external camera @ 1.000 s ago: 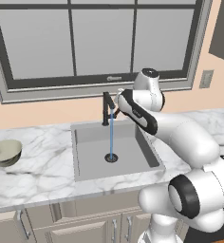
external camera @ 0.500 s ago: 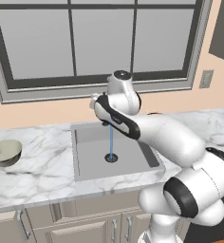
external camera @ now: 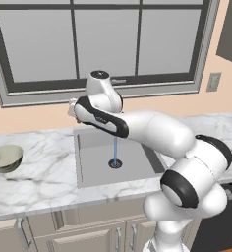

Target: Rinse each bowl for a few seconds and place them down in the sink or on the counter.

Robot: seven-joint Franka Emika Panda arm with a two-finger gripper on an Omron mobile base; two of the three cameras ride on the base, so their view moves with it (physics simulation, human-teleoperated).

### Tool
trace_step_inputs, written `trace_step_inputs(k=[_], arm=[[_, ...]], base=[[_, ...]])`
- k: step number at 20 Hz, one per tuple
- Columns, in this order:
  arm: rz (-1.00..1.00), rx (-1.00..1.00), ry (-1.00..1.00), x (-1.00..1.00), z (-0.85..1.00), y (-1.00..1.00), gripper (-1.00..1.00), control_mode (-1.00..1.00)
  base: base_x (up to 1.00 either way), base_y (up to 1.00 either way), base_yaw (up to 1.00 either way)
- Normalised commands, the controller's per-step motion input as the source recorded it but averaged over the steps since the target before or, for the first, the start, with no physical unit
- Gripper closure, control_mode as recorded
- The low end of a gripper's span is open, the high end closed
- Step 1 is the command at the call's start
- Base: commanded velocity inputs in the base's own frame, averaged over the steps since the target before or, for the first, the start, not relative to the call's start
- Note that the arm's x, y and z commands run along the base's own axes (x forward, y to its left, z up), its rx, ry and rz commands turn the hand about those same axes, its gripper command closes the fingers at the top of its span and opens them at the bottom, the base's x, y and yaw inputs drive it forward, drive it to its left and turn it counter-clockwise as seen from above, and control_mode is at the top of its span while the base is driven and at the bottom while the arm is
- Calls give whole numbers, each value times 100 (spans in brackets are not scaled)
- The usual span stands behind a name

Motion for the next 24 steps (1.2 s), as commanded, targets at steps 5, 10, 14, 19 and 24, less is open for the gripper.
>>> trace_step_inputs(k=[5,10,14,19,24], arm=[[9,0,0,0,-6,76,-100,-100],[4,0,0,-4,-9,73,-100,-100],[3,0,0,-3,-14,70,-100,-100],[3,0,0,-2,-18,55,-100,-100],[3,0,0,0,-19,55,-100,-100]], base=[[0,0,0],[0,0,0],[0,0,0],[0,0,0],[0,0,0]])
